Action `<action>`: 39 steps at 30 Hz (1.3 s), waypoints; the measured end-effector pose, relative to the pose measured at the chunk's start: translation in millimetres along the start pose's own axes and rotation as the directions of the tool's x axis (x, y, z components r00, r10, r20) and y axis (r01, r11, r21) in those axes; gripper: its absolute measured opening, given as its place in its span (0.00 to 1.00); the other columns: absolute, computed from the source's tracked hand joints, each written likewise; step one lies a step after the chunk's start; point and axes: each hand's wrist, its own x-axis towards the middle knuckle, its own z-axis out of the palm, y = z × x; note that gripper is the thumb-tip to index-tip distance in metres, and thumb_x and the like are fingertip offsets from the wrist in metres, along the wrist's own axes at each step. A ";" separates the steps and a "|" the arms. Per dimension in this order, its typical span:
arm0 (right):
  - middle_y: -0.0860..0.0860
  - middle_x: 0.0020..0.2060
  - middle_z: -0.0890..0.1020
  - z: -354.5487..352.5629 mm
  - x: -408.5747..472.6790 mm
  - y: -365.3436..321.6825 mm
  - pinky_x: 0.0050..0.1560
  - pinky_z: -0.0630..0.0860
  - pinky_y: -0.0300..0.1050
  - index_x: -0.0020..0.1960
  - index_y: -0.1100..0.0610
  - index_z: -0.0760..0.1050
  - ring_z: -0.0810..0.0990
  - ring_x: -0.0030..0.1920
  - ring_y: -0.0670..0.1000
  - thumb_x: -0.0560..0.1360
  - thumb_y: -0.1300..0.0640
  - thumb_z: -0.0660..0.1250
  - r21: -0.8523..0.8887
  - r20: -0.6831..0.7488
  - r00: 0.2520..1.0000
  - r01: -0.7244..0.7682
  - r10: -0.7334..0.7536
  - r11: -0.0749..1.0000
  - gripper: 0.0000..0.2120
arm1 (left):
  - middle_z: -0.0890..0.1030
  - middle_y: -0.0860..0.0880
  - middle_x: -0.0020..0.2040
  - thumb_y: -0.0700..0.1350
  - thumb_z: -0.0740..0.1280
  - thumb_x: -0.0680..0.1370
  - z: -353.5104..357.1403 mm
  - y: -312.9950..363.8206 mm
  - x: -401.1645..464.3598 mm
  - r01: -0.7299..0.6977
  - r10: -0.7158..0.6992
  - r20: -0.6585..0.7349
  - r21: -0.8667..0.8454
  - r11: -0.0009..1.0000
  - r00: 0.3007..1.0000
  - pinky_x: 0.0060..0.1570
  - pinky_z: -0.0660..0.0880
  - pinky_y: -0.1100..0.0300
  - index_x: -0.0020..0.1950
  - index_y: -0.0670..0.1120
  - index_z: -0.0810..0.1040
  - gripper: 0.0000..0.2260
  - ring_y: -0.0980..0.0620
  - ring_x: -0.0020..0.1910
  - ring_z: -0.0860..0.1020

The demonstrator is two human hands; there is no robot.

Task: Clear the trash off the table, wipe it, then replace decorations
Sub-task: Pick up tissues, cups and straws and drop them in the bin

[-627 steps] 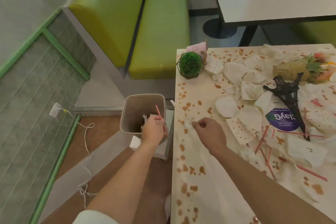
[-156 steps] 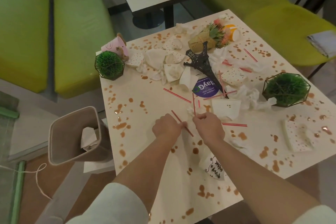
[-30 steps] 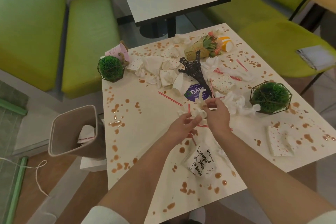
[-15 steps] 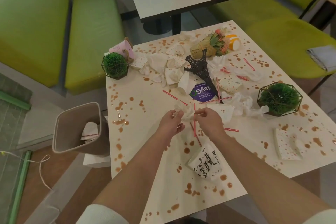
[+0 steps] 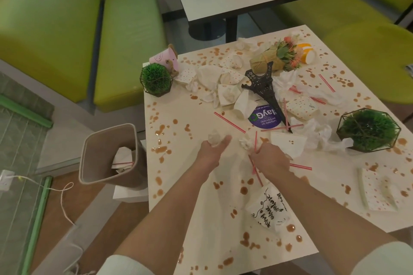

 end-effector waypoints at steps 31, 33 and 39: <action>0.51 0.38 0.81 131.1 -88.7 -280.3 0.44 0.80 0.50 0.43 0.52 0.75 0.82 0.39 0.53 0.73 0.57 0.72 0.608 0.178 0.905 0.206 -0.385 0.767 0.05 | 0.79 0.48 0.58 0.46 0.73 0.74 -305.0 -64.9 22.0 -0.001 -0.048 -0.574 -0.085 0.996 0.817 0.56 0.78 0.49 0.59 0.50 0.76 0.15 0.48 0.49 0.80; 0.48 0.36 0.80 140.7 -91.2 -297.3 0.39 0.77 0.43 0.42 0.51 0.75 0.80 0.38 0.50 0.74 0.57 0.71 0.599 0.166 0.907 0.220 -0.388 0.770 0.05 | 0.77 0.49 0.57 0.44 0.71 0.75 -319.4 -68.7 23.3 0.063 -0.098 -0.513 -0.084 0.994 0.853 0.57 0.77 0.51 0.69 0.47 0.72 0.22 0.52 0.42 0.77; 0.46 0.38 0.81 164.1 -93.4 -337.6 0.43 0.77 0.42 0.42 0.51 0.77 0.80 0.40 0.48 0.73 0.57 0.72 0.579 0.115 0.917 0.250 -0.381 0.776 0.05 | 0.78 0.47 0.56 0.45 0.68 0.78 -341.5 -79.8 27.6 0.080 -0.097 -0.491 -0.056 0.995 0.866 0.41 0.75 0.60 0.70 0.44 0.73 0.20 0.50 0.45 0.78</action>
